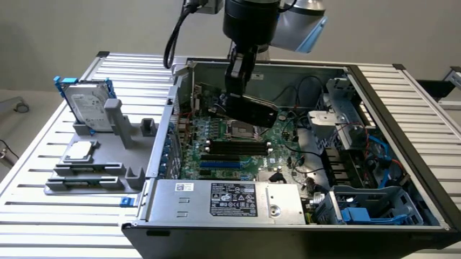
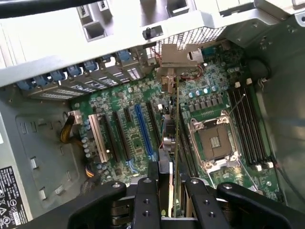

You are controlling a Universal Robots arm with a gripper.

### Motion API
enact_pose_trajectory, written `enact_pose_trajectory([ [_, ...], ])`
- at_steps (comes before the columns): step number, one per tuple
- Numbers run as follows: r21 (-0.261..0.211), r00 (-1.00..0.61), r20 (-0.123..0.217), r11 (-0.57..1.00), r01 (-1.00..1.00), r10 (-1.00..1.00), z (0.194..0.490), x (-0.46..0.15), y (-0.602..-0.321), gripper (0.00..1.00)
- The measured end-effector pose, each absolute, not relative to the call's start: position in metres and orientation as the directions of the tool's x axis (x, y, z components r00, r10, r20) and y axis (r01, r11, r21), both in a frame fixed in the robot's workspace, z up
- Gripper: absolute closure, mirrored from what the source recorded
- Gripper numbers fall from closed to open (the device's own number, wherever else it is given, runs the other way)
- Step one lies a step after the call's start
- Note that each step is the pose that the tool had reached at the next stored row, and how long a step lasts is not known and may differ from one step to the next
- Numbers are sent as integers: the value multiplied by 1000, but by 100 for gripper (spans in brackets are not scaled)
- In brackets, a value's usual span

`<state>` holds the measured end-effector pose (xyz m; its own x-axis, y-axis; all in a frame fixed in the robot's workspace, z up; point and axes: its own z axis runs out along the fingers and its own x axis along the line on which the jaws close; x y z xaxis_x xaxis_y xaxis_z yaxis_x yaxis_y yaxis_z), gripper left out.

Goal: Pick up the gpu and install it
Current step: 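Insert the gpu into the slot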

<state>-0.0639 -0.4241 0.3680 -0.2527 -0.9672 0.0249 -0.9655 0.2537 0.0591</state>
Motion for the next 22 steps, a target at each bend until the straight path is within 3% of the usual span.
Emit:
enact_pose_trajectory([
  [11,60,-68,19,69,-996,-997,355,-64,-424,74],
  [22,63,-22,9,23,-998,-1000,342,-64,-448,74],
])
